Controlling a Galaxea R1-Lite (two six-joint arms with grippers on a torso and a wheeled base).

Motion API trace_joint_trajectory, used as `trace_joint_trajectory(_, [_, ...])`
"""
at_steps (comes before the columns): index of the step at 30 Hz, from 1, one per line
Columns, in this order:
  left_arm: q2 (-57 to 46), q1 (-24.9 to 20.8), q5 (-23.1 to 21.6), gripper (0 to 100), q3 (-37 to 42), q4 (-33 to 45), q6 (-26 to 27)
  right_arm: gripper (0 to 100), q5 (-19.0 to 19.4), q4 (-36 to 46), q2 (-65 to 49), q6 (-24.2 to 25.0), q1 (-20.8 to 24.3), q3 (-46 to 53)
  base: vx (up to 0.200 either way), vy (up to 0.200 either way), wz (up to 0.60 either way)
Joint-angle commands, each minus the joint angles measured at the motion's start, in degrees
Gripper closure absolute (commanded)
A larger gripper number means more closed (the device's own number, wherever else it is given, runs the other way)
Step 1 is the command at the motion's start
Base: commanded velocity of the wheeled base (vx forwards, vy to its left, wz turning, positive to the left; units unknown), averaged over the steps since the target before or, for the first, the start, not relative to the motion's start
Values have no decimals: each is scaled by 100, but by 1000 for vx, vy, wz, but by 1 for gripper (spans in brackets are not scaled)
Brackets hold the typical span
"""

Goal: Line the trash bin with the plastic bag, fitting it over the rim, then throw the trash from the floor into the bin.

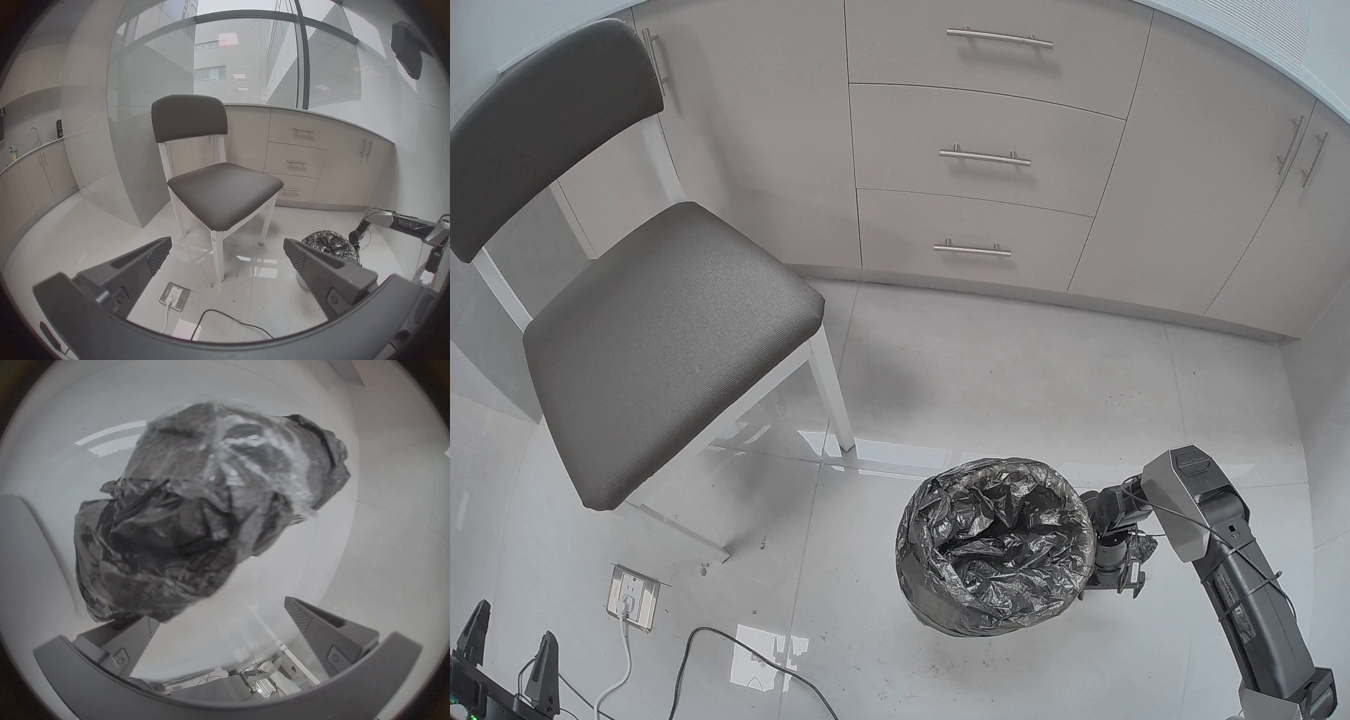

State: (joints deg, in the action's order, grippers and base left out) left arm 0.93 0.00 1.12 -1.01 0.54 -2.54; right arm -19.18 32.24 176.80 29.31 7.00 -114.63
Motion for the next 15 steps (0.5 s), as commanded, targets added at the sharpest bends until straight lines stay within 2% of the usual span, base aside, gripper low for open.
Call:
trace_joint_trajectory(1, [-93,0,2,0,66,-1,-1,0,160,-43,82,-4,-49,4,0,0,0])
trace_joint_trajectory(8, [-93,0,2,0,66,-1,-19,0,432,458,82,137,-102,4,0,0,0])
trace_joint_trajectory(10, [-93,0,2,0,66,-1,-19,0,916,748,82,506,-93,4,0,0,0])
trace_joint_trajectory(11, [-93,0,2,0,66,-1,-19,0,916,748,82,506,-93,4,0,0,0])
trace_joint_trajectory(13, [-93,0,2,0,66,-1,-19,0,1223,696,82,770,-85,4,0,0,0])
trace_joint_trajectory(15, [-84,0,2,0,66,-1,-19,0,1276,581,82,849,-76,4,0,0,0])
